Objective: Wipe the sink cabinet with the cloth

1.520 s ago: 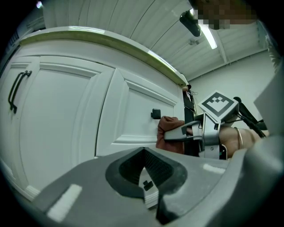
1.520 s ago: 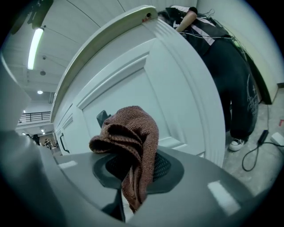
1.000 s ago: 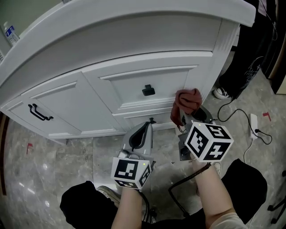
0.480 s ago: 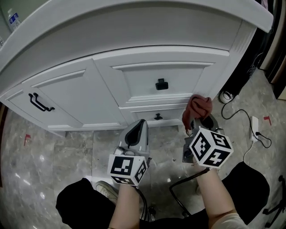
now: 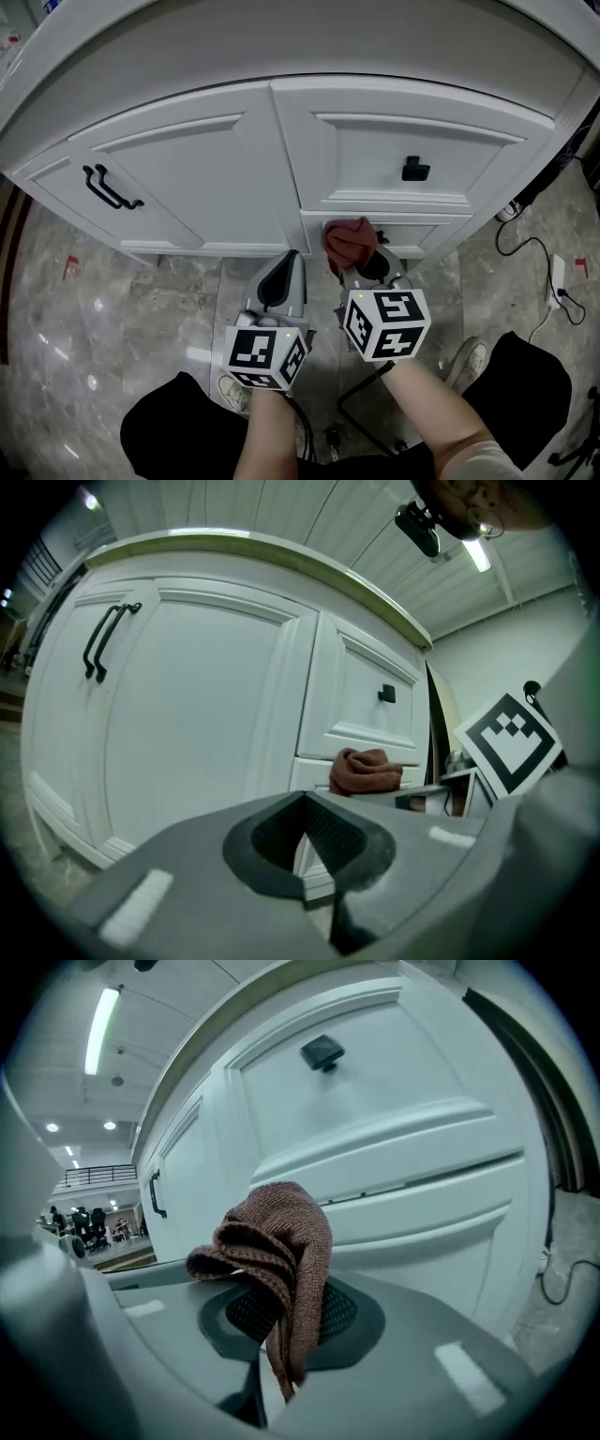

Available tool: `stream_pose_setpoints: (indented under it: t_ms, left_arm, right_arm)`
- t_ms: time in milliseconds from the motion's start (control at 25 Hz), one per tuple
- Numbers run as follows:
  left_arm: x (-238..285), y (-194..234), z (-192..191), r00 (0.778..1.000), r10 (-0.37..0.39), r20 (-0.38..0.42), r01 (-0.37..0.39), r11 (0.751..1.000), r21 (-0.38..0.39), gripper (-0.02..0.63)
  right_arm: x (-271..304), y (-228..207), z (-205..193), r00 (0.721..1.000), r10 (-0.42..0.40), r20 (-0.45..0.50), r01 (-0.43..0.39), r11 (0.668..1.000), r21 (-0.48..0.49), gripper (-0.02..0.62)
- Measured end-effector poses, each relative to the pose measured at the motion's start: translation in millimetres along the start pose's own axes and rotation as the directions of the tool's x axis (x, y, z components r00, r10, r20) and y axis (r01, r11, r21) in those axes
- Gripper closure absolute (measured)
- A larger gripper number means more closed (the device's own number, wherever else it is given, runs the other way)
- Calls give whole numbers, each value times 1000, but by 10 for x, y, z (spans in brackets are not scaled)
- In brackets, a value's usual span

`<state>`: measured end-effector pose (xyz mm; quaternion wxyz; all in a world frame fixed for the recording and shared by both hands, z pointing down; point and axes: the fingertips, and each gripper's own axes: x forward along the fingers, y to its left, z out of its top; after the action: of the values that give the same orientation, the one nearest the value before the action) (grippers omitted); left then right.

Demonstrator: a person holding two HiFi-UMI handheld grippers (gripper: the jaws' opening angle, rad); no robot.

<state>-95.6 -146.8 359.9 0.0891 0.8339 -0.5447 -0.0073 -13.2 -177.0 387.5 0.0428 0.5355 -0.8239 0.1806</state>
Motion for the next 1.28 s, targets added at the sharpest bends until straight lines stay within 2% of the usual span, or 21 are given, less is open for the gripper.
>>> stream_pose_setpoints:
  t_ms: [120,240,480,720,920,1160,1280]
  left_arm:
    - [-57,83,-2,1000,4,-13,-4,999,40,606]
    - [-77,141,3,1000,5,-20,-4,997,77,606]
    - [-39,145,-25,1000,-6,-10,6,999,31,606]
    - [48,-11,-74,999,-36,-21,37,999,29,606]
    - [102,-111,-110,998,-50,-36,51,998,30,606]
    - [184,-236,-147,997,-70,-40,71,997,14,606]
    - [230,-372,-152,993,-104,-48,106,994,40,606]
  right_arm:
    - [180,266,-31,998,66,-3,-66,997,-38,513]
    - [299,399,-36,995,97,-2,-97,994,-43,513]
    - [317,350,-40,994,109,-4,-109,994,-22,509]
    - [230,121,-45,997,67,-22,-69,995,-69,511]
    - [172,-143,-102,998,49,-40,-48,998,33,509]
    - [64,-396,-83,998,17,-52,-11,995,100,509]
    - [-13,-551,-86,998,-2,-62,11,988,154,509]
